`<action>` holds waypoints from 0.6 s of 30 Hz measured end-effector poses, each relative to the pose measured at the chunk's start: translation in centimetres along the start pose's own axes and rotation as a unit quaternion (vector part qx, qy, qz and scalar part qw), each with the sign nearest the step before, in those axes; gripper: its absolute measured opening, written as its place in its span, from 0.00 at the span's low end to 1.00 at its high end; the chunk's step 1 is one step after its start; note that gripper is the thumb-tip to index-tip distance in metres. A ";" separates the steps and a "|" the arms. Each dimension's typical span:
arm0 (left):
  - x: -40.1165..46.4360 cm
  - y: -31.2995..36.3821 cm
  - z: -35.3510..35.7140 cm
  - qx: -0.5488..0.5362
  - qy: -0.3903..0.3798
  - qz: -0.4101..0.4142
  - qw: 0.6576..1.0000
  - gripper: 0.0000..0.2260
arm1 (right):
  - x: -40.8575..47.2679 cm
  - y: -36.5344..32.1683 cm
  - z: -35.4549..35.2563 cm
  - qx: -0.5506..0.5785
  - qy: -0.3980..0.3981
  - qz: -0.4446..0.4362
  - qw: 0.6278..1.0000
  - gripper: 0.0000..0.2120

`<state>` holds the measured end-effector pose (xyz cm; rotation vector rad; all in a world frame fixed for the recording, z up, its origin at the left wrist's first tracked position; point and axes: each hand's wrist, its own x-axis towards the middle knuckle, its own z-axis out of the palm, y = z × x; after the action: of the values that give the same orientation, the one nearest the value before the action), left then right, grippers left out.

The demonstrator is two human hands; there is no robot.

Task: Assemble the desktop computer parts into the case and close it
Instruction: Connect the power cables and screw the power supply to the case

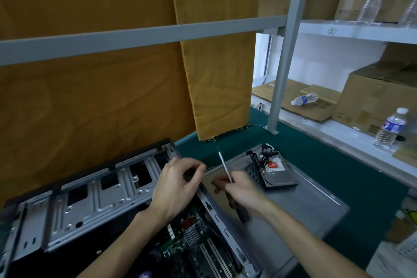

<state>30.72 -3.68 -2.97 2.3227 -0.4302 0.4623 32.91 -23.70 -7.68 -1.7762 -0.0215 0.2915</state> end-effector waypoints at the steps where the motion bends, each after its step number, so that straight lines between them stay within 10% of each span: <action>1: 0.1 0.4 -0.3 -0.066 0.007 -0.029 0.997 0.11 | -0.7 -1.3 -0.3 0.042 -0.008 -0.010 0.999 0.04; 18: -7.1 6.8 -8.0 -0.496 -0.126 -0.163 0.844 0.12 | -14.7 -10.7 4.4 0.175 -0.002 -0.110 0.978 0.15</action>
<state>19.91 -1.50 3.27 1.3762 -0.2791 -0.2249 19.26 -19.55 4.51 -1.4078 -0.1587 0.1291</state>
